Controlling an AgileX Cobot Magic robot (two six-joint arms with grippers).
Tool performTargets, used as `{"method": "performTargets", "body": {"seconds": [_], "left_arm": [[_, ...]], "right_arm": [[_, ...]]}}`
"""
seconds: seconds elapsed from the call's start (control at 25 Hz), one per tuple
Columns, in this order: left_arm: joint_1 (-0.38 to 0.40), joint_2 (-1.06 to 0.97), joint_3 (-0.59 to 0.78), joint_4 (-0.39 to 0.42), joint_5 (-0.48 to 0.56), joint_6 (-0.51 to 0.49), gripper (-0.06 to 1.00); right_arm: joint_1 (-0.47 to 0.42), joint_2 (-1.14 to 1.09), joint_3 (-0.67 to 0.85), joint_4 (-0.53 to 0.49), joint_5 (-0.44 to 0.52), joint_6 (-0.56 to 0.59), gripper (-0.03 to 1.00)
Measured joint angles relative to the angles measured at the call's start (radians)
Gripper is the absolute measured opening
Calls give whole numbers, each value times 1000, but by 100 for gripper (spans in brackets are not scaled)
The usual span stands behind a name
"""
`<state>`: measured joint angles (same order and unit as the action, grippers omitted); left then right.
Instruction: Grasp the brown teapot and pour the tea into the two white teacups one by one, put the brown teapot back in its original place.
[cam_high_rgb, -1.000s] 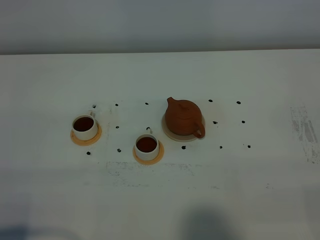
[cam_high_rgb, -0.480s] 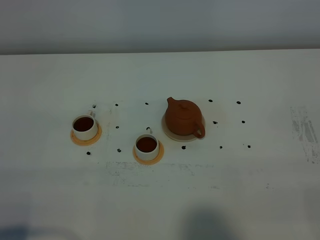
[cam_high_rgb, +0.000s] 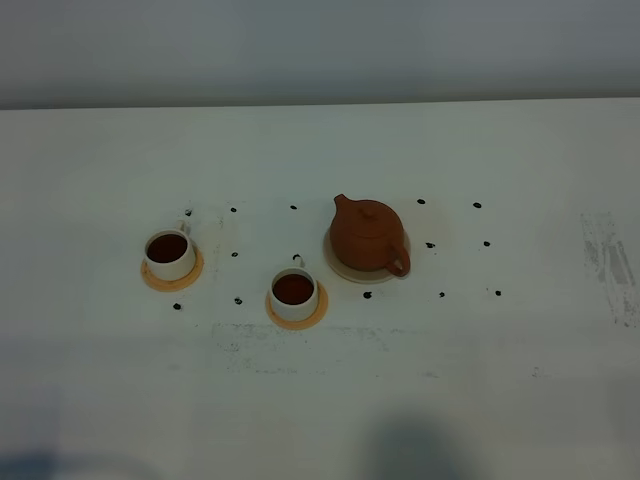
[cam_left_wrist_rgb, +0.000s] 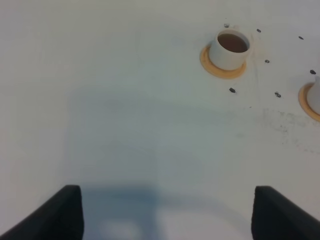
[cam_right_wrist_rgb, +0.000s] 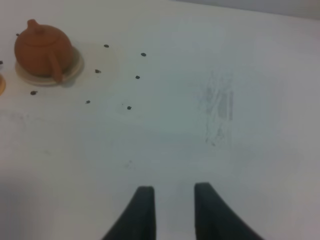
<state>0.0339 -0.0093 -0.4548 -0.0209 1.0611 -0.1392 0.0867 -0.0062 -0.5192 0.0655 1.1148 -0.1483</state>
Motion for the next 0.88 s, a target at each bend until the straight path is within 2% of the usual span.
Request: {"method": "performTargets", "body": {"seconds": [0.88], "left_arm": [[0, 0, 0, 0, 0, 0, 68]], "right_arm": [[-1, 0, 0, 0, 0, 0, 20]]}}
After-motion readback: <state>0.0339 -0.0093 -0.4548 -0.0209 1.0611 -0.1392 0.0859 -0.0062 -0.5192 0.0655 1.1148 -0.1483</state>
